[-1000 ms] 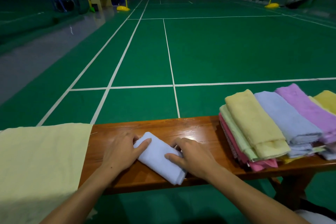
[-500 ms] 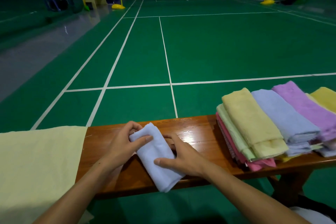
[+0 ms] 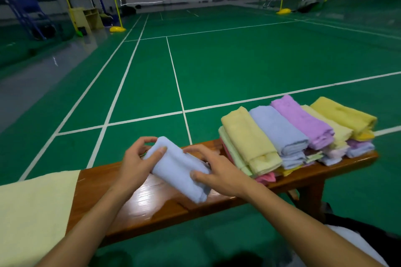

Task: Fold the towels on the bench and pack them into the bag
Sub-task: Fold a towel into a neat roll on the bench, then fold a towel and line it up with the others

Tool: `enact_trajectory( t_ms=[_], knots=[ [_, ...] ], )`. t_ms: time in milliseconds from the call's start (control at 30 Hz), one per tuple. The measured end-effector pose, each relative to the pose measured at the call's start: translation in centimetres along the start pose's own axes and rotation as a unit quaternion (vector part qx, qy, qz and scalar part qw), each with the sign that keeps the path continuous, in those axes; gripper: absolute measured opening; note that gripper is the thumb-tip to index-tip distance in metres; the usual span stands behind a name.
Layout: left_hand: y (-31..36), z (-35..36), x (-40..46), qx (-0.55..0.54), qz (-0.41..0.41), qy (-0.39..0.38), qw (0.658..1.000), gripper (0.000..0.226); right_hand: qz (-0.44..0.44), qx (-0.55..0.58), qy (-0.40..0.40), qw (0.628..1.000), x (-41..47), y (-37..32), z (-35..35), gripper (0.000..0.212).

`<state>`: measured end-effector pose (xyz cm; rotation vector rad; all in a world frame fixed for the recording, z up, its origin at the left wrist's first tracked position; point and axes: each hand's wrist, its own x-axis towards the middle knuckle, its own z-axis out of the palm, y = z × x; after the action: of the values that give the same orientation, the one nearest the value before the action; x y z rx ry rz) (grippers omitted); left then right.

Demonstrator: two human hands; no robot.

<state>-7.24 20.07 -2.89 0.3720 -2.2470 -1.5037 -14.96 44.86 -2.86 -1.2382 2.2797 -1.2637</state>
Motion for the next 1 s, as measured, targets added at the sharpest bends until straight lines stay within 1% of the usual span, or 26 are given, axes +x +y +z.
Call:
enact_trajectory(
  t_ms=[167, 267, 333, 467, 533, 667, 733, 800, 867, 900, 933, 1000],
  knots=[
    [5.6, 6.1, 1.8, -0.022, 0.020, -0.047, 0.998, 0.017, -0.018, -0.028, 0.086, 0.996, -4.0, 1.2, -6.8, 0.045],
    [8.4, 11.1, 2.6, -0.021, 0.041, -0.095, 0.994, 0.013, -0.006, -0.040, 0.132, 0.990, -7.3, 3.3, -11.0, 0.039],
    [10.1, 14.9, 3.2, -0.019, 0.053, -0.116, 0.992, 0.014, 0.007, -0.038, 0.166, 0.985, -9.5, 4.8, -13.7, 0.034],
    [13.4, 22.7, 4.6, -0.008, 0.052, -0.148, 0.988, 0.012, 0.022, -0.038, 0.213, 0.976, -13.4, 7.9, -18.8, 0.035],
    [14.7, 26.3, 5.5, -0.007, 0.045, -0.165, 0.985, 0.015, 0.023, -0.049, 0.239, 0.969, -14.9, 9.5, -21.3, 0.035],
    [17.4, 32.9, 7.7, -0.014, 0.028, -0.186, 0.982, 0.022, 0.037, -0.057, 0.278, 0.958, -16.7, 12.6, -26.0, 0.024],
    [18.7, 35.8, 9.3, -0.023, 0.034, -0.185, 0.982, 0.024, 0.036, -0.067, 0.296, 0.952, -16.6, 14.3, -28.2, 0.024],
    [19.8, 38.4, 11.4, -0.012, 0.050, -0.174, 0.983, 0.026, 0.056, -0.046, 0.310, 0.948, -15.9, 15.5, -30.3, 0.026],
    [20.5, 40.3, 13.5, 0.025, 0.073, -0.156, 0.985, 0.030, 0.081, 0.003, 0.315, 0.946, -14.9, 16.5, -32.0, 0.023],
    [20.4, 41.1, 14.4, 0.069, 0.090, -0.149, 0.982, 0.034, 0.094, 0.008, 0.309, 0.946, -14.2, 17.2, -32.4, 0.021],
    [20.1, 41.4, 14.9, 0.136, 0.111, -0.146, 0.974, 0.040, 0.109, -0.013, 0.296, 0.949, -13.4, 18.0, -32.5, 0.020],
    [18.4, 42.5, 15.0, 0.266, 0.154, -0.174, 0.936, 0.053, 0.147, -0.085, 0.269, 0.948, -12.1, 20.5, -32.0, 0.019]
  ],
)
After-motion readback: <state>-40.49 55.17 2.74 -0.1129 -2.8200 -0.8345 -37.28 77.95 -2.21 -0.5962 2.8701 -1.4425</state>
